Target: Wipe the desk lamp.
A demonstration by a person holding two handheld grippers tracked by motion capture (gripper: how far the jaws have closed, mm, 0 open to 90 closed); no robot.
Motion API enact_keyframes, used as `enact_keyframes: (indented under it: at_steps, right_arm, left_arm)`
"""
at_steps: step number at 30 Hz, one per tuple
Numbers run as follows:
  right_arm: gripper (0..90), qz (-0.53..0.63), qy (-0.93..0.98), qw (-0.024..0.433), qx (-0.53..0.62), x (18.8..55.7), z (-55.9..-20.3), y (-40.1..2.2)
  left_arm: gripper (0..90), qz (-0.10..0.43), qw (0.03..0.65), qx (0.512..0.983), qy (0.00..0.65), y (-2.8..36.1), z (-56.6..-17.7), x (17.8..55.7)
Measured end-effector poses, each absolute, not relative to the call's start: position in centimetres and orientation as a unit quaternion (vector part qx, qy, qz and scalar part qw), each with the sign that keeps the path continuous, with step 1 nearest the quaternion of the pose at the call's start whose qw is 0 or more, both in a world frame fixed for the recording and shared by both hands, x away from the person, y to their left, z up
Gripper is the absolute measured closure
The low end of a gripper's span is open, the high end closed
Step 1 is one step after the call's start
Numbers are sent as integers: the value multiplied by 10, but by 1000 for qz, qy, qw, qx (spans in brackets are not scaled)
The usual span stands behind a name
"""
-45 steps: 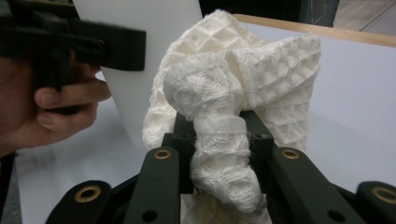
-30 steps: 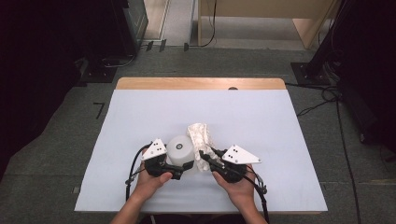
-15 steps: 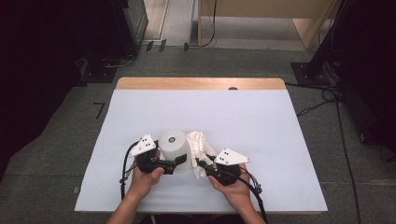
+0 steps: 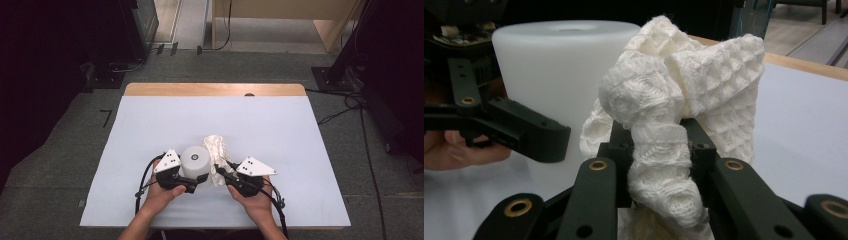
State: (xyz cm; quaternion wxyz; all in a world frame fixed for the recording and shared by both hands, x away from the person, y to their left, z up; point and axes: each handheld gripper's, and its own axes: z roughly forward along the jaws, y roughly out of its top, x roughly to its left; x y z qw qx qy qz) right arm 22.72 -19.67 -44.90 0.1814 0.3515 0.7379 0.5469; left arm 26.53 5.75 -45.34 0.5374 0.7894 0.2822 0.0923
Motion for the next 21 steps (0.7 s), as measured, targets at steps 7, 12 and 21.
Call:
enact_keyframes:
  at_steps: [7, 12, 21]
  right_arm:
    - [724, 548, 726, 182, 375, 231, -452, -204]
    - [724, 546, 717, 186, 392, 234, -452, -211]
    - [723, 539, 707, 191, 416, 237, -456, -221]
  left_arm:
    - [86, 165, 497, 791, 318, 63, -462, 271]
    - [85, 188, 479, 797, 318, 63, -468, 271]
    - [25, 224, 477, 778, 344, 59, -466, 263]
